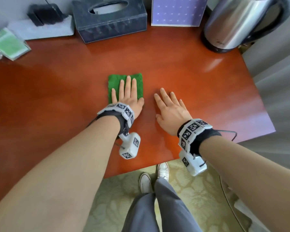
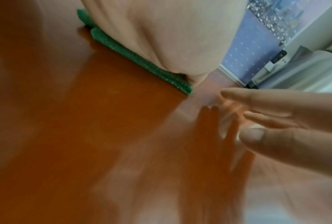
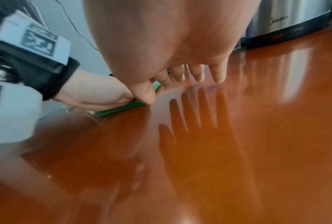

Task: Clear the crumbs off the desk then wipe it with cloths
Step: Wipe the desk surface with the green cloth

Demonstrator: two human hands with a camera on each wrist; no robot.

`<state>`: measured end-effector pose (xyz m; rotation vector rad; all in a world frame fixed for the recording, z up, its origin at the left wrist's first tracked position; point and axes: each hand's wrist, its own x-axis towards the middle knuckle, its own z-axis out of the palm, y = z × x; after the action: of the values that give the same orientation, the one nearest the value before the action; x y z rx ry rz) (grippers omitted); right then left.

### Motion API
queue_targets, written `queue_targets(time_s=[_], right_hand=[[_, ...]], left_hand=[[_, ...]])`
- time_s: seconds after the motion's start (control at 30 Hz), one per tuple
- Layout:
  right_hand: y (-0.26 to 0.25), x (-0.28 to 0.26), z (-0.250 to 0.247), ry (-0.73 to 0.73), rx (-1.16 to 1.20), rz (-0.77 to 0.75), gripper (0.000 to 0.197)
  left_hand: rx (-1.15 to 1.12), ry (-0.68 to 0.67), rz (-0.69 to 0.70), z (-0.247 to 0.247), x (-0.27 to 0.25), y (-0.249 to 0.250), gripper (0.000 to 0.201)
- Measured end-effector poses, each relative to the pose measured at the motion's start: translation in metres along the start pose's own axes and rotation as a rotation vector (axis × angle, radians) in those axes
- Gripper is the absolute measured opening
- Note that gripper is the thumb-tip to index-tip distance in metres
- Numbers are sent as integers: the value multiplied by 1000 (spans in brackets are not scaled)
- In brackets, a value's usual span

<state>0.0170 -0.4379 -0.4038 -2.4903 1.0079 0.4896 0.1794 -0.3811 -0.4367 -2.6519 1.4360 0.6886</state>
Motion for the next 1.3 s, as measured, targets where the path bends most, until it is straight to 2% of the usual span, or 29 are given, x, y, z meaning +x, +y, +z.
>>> queue_targets(time_s=[0.1, 0.3, 0.4, 0.53, 0.63, 0.73, 0.93, 1.17, 1.3], right_hand=[[19, 23, -14, 20, -38, -36, 70], [40, 78, -51, -4, -54, -49, 72], [42, 102, -68, -62, -63, -32, 69], [45, 112, -76, -112, -87, -49, 67], [48, 116, -79, -132, -67, -38, 72], [44, 118, -83, -129, -69, -20, 75], [36, 115, -86, -141, -94, 26, 80], [30, 111, -86, -135, -113, 48, 85], [24, 111, -83, -137, -107, 65, 88]], left_hand=[[-1, -20, 1, -4, 8, 4, 71], [77, -105, 26, 24, -67, 0, 70], [77, -162, -8, 28, -70, 3, 69], [101, -129, 18, 11, -25, 9, 69], [145, -69, 67, -9, 31, 19, 70], [109, -16, 54, -28, 82, 31, 70], [59, 11, 88, -42, 109, 14, 69], [16, -4, -183, -58, 86, -99, 69], [-21, 56, -276, -53, 87, -90, 70]])
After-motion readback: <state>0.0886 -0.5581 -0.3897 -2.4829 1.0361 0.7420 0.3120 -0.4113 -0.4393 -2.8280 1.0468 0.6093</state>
